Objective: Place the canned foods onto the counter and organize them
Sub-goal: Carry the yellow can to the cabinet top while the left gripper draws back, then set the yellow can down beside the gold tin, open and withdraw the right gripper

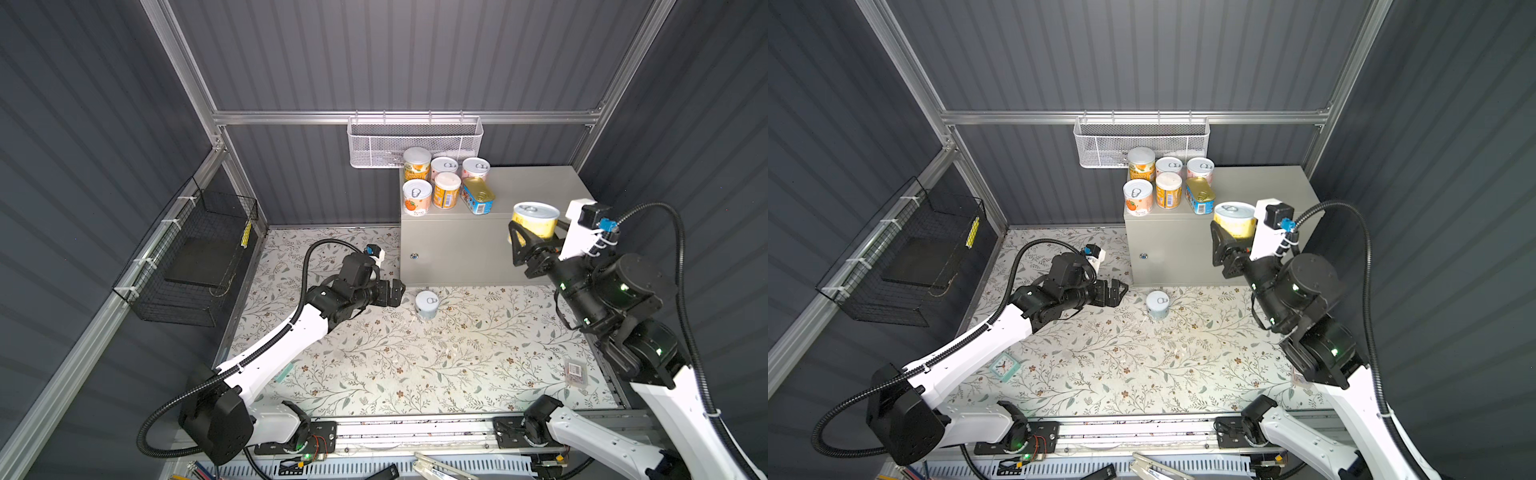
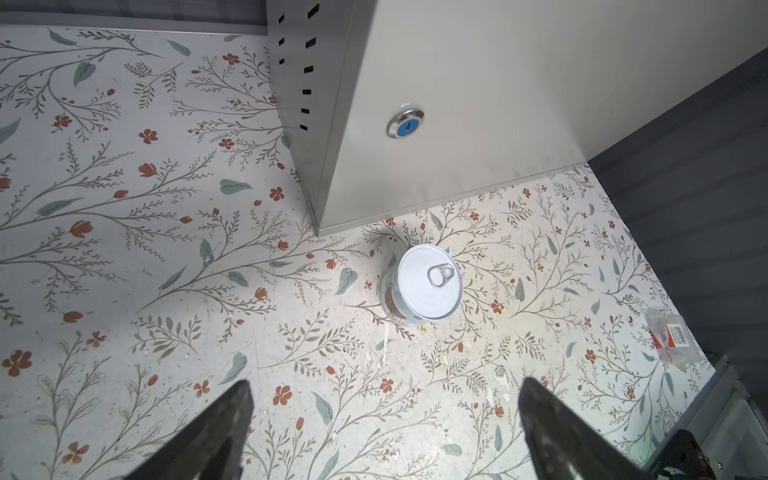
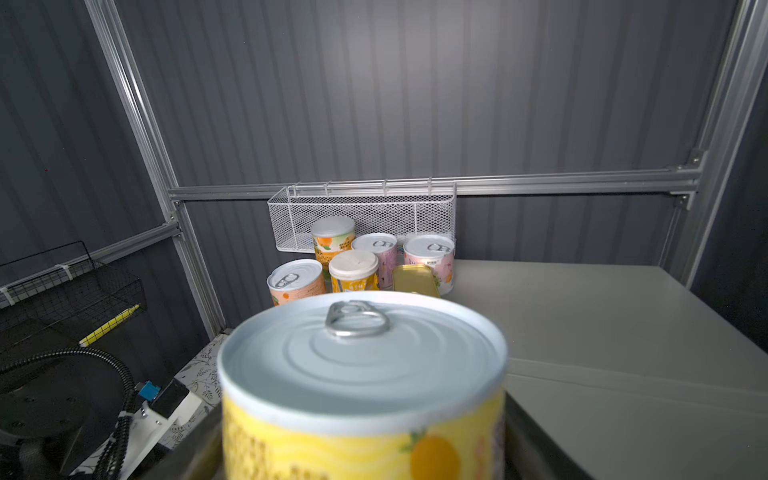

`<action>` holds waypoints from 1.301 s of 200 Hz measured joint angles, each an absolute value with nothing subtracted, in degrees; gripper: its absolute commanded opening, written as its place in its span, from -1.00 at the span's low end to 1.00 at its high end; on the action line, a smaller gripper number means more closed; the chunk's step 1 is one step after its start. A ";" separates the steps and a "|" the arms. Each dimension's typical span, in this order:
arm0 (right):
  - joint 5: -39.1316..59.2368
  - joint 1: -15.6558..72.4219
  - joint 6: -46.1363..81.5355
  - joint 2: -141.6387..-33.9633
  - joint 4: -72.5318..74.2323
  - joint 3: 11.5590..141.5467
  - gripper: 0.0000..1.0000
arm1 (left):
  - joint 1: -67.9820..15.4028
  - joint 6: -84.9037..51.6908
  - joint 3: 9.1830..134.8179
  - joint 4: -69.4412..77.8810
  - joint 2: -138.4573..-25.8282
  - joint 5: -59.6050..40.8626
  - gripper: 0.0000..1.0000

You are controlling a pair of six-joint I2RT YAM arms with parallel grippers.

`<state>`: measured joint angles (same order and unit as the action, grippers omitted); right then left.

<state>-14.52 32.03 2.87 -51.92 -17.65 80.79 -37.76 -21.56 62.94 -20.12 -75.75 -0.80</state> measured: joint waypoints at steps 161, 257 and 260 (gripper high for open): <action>7.57 6.81 10.04 -83.09 -14.17 98.19 0.28 | -37.76 -22.52 58.11 -16.71 -70.48 1.69 1.00; 8.86 2.94 10.11 -94.50 -1.85 99.44 0.30 | -37.76 -24.25 58.04 -18.55 -70.59 -0.32 0.99; 8.91 2.90 10.15 -94.96 -1.63 99.44 0.31 | -37.76 -24.25 58.04 -18.61 -70.63 -0.43 0.99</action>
<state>8.91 2.90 10.15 -94.96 -1.63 99.44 -37.76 -24.25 58.04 -18.61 -70.63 -0.43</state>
